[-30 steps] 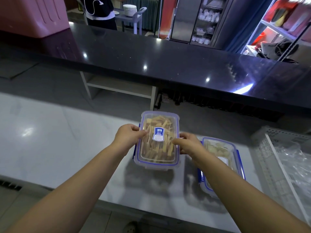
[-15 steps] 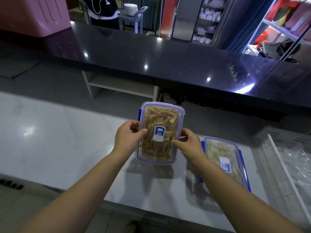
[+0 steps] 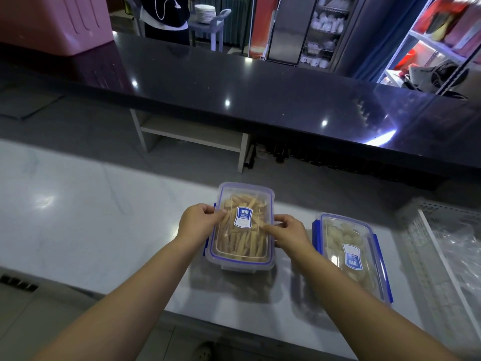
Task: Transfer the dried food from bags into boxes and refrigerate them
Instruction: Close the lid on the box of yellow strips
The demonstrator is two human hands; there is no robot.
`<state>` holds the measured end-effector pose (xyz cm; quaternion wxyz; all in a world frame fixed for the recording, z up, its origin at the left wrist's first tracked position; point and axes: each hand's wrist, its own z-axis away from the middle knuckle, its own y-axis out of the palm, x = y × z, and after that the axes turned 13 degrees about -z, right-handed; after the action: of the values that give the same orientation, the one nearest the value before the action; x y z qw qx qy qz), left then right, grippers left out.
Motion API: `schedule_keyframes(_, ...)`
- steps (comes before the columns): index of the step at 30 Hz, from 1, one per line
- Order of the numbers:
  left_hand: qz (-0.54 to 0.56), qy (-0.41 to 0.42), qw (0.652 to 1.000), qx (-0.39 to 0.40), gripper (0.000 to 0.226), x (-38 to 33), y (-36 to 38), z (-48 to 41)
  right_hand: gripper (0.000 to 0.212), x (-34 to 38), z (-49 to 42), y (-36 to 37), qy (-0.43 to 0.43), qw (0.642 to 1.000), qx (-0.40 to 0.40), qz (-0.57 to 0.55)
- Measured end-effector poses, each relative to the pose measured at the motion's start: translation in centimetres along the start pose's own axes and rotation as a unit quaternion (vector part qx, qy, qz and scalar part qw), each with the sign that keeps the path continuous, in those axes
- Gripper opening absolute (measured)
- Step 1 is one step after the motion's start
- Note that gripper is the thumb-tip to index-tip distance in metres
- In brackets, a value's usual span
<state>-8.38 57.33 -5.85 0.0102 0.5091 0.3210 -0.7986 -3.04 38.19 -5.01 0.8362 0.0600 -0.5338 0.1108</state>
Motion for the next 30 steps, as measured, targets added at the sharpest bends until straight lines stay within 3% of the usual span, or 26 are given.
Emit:
schedule_keyframes(9, 0.013, -0.002, 1.0, -0.017, 0.018, -0.3, 0.1, -0.3, 0.019, -0.2, -0.4, 0.3, 0.003, 0.998, -0.062, 0.028)
schedule_keyframes(14, -0.033, 0.009, 0.999, -0.022, 0.005, -0.2, 0.0, -0.5, 0.023, -0.5, -0.2, 0.5, 0.006, 0.996, -0.076, 0.039)
schedule_keyframes(17, -0.056, 0.005, 0.998, -0.019, 0.01, 0.0, 0.0, -0.6, 0.023, -0.6, -0.4, 0.7, 0.01, 0.995, -0.075, 0.062)
schedule_keyframes(30, -0.067, -0.072, 0.994, 0.039, 0.022, -0.9, -0.3, -2.0, 0.026, 1.1, -1.1, 1.0, 0.134, 0.987, -0.063, -0.053)
